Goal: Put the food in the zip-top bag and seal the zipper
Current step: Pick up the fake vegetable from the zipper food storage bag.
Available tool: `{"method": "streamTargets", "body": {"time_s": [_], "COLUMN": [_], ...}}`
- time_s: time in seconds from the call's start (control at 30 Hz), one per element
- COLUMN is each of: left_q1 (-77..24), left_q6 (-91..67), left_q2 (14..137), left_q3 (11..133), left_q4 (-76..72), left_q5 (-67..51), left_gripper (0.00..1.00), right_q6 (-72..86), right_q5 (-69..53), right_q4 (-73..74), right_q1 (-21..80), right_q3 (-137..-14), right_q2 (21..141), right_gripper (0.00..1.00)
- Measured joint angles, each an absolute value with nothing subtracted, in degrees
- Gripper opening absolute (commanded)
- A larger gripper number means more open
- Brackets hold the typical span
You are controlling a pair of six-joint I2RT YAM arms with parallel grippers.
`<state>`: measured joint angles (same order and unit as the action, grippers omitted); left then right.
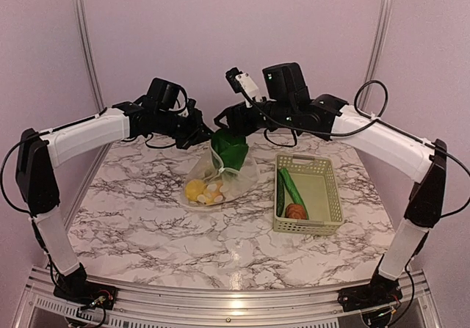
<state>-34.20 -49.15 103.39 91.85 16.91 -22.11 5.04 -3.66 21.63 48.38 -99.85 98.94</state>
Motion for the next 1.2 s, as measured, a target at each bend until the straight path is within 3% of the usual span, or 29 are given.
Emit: {"method": "streamTargets", "body": {"time_s": [0.1,0.63,0.7,0.8,0.83,0.93,1.0,1.2], "left_q1": [-34.2,-34.22,-34.22,-34.22,-34.22,-34.22,-34.22,-34.24], "left_q6": [-49.15,-48.12,-47.92,-47.57,-47.55,-47.55,-47.59,-47.83], "left_q2": [103.15,101.41,101.14,100.88,100.84,100.68,100.68,100.68], "left_q3": [91.64,89.76,89.45,88.84,88.73,88.53,88.51,88.51], "left_q4": [16.91,17.3,17.5,17.52,17.54,17.54,17.52,17.45], "left_q5": [-22.28,-23.33,-23.33,-23.33,-23.33,-23.35,-23.35,-23.35], "left_gripper": [0.0,0.0,0.0,0.0,0.0,0.0,0.0,0.0], "right_q6": [5.52,8.38,9.32,10.5,11.11,12.6,13.56,15.05], "right_q5": [-4.08,-0.23,0.38,0.54,0.3,-1.89,-3.2,-5.56], "right_q4": [26.98,43.94,46.06,48.93,49.74,51.11,51.77,52.29], "right_q1": [48.38,48.21,47.99,47.59,47.27,45.87,44.6,42.13], "right_q3": [-100.31,-110.13,-110.13,-110.1,-110.13,-110.1,-110.08,-109.34], "right_q2": [102.45,110.93,111.98,112.53,112.53,112.49,112.42,109.75], "right_gripper": [0.8,0.89,0.8,0.51,0.36,0.15,0.07,0.0]}}
